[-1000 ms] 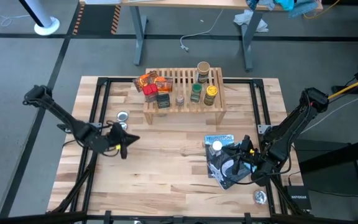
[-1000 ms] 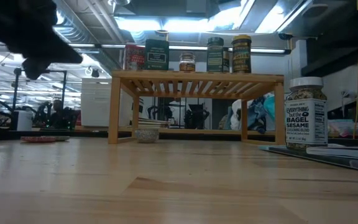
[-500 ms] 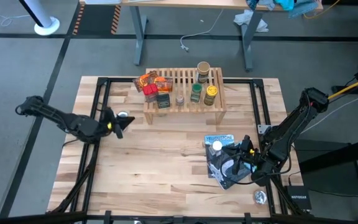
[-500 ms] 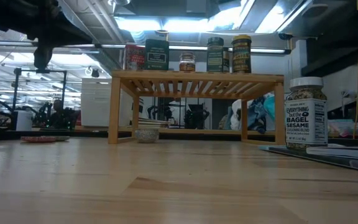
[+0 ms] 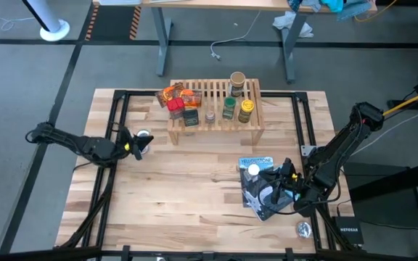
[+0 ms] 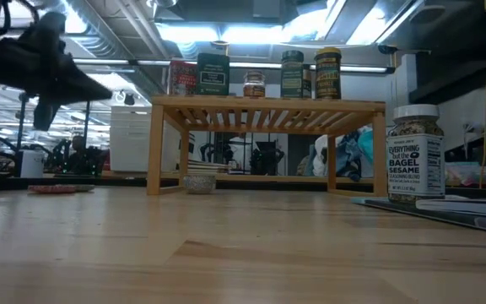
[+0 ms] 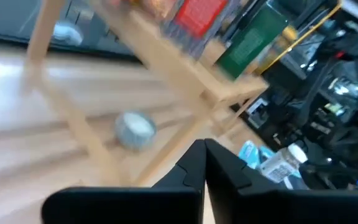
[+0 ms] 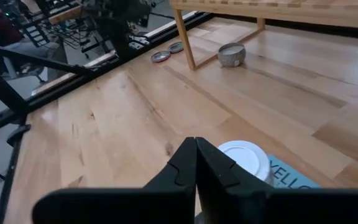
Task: Shelf spices
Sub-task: Put the white seasoning bottle on the shelf
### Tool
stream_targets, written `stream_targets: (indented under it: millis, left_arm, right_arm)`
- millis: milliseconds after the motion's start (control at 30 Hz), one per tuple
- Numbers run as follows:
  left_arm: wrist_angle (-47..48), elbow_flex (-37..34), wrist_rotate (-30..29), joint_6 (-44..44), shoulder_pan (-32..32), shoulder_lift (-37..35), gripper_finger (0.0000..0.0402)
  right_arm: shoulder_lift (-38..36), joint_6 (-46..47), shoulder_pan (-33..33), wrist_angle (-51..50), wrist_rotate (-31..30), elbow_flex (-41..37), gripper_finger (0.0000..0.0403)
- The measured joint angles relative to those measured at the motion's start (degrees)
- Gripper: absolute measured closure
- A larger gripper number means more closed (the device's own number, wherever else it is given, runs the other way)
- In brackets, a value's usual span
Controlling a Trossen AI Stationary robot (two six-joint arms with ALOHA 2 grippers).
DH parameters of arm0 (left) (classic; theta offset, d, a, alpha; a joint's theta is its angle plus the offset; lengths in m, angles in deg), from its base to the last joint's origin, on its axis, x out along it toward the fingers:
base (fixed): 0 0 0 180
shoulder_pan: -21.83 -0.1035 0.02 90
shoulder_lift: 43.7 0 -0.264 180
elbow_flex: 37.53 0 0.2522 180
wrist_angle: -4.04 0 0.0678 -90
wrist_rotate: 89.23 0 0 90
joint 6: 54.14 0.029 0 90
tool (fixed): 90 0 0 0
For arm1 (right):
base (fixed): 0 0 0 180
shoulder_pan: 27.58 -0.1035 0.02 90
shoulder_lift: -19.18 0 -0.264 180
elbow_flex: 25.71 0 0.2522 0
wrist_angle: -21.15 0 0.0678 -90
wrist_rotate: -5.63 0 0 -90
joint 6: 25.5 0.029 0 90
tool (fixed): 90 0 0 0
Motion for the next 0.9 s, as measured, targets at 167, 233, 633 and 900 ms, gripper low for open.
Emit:
stream_targets:
  millis: [167,233,633,900]
  left_arm:
    - [-0.3,0.1,0.0,2.9,0.0,-5.9,0.0401]
    - [0.1,0.1,0.0,3.1,-0.1,-7.7,0.0401]
    - [1.0,0.2,-0.1,4.5,-0.1,-7.4,0.0401]
    - [1.1,0.2,-0.1,4.3,-0.1,-7.4,0.0402]
  right_arm:
    - [0.0,0.0,0.0,0.7,0.4,0.1,0.0397]
    - [0.0,-0.2,0.0,0.8,0.5,0.1,0.0397]
    - [0.0,-0.4,0.0,0.5,3.3,0.1,0.0397]
    - [0.0,-3.4,0.0,-0.1,3.7,0.1,0.0397]
